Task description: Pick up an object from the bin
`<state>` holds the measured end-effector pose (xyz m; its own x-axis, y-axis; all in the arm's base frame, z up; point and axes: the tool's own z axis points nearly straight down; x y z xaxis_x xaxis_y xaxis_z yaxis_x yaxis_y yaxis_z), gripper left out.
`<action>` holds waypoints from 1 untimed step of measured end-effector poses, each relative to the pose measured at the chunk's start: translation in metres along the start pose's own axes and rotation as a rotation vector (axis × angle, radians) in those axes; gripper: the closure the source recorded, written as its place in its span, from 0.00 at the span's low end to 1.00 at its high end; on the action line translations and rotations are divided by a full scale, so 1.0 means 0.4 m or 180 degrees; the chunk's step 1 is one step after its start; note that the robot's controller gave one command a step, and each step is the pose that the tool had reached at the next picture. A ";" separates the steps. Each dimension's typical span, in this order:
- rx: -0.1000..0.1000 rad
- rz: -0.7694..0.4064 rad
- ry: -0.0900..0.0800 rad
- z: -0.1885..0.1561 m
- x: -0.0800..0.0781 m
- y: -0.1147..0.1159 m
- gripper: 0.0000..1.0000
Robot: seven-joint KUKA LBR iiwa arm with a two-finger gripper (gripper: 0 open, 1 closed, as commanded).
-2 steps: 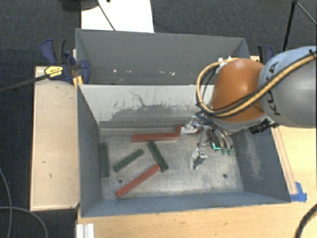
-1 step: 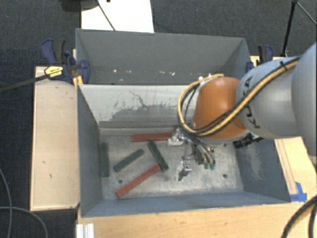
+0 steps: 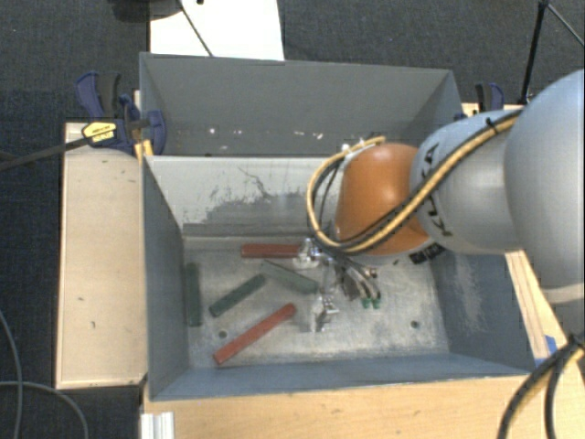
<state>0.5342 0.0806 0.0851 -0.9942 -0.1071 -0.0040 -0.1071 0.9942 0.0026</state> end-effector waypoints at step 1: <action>0.0002 0.0151 -0.0022 0.024 0.056 0.095 1.00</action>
Offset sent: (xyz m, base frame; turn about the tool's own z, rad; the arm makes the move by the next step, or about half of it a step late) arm 0.0000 0.0000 0.0000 0.0000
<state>0.5077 0.1158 0.0756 -0.9982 -0.0597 -0.0109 -0.0598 0.9982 0.0025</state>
